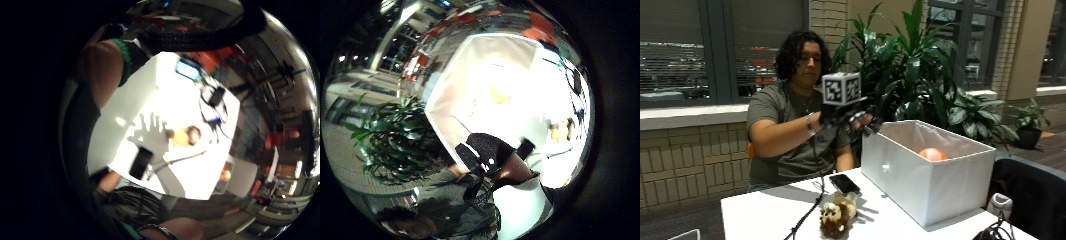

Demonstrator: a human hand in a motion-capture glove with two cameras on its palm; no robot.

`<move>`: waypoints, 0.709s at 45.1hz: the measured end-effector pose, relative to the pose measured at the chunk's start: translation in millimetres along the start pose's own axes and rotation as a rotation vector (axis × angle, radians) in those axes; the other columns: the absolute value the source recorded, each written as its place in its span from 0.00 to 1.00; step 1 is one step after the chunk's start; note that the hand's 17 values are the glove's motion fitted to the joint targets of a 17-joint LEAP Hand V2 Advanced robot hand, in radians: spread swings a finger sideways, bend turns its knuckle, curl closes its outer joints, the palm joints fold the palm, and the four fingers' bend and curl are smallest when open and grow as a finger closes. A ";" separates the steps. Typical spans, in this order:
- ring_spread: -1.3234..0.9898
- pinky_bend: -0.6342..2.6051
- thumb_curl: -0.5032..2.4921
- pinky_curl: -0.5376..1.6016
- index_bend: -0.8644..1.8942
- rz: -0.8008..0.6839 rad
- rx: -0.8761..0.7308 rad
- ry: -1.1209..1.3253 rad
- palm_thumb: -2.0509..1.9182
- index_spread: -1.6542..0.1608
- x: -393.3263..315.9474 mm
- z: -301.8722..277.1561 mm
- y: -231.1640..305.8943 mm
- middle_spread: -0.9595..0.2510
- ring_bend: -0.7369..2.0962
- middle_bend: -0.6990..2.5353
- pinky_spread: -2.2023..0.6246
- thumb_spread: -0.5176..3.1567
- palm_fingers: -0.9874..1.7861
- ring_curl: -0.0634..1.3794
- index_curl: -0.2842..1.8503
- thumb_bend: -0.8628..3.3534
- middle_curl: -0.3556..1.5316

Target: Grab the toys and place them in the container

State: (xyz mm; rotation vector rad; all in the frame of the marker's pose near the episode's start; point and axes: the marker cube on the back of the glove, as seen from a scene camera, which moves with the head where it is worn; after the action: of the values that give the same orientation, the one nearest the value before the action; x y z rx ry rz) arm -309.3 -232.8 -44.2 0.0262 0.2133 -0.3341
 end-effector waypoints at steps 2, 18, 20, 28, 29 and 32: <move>0.51 0.50 0.28 0.41 0.36 0.056 -0.052 -0.016 0.51 0.72 37.8 24.7 11.6 0.72 0.43 0.27 0.78 0.43 0.35 0.25 0.30 0.19 0.42; 0.53 0.50 0.27 0.41 0.40 0.140 -0.117 -0.091 0.50 0.70 137.2 231.7 23.7 0.72 0.36 0.27 0.79 0.40 0.31 0.22 0.31 0.19 0.41; 0.53 0.50 0.27 0.41 0.41 0.128 -0.019 -0.053 0.50 0.69 133.1 237.5 19.8 0.72 0.34 0.26 0.79 0.40 0.31 0.21 0.31 0.19 0.40; 0.48 0.45 0.28 0.37 0.45 0.062 0.180 -0.027 0.56 0.69 110.4 215.5 0.4 0.62 0.42 0.36 0.74 0.49 0.63 0.21 0.31 0.23 0.45; 0.47 0.46 0.28 0.38 0.44 0.050 0.203 -0.039 0.57 0.69 104.4 202.6 -2.6 0.61 0.45 0.36 0.73 0.49 0.66 0.23 0.31 0.24 0.46; 0.44 0.48 0.29 0.39 0.41 -0.012 0.323 -0.067 0.59 0.70 71.9 148.6 -7.2 0.58 0.51 0.37 0.71 0.51 0.68 0.28 0.32 0.25 0.48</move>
State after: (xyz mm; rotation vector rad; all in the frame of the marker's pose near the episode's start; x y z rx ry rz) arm -215.1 -271.8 85.8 0.3321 0.0911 -0.3785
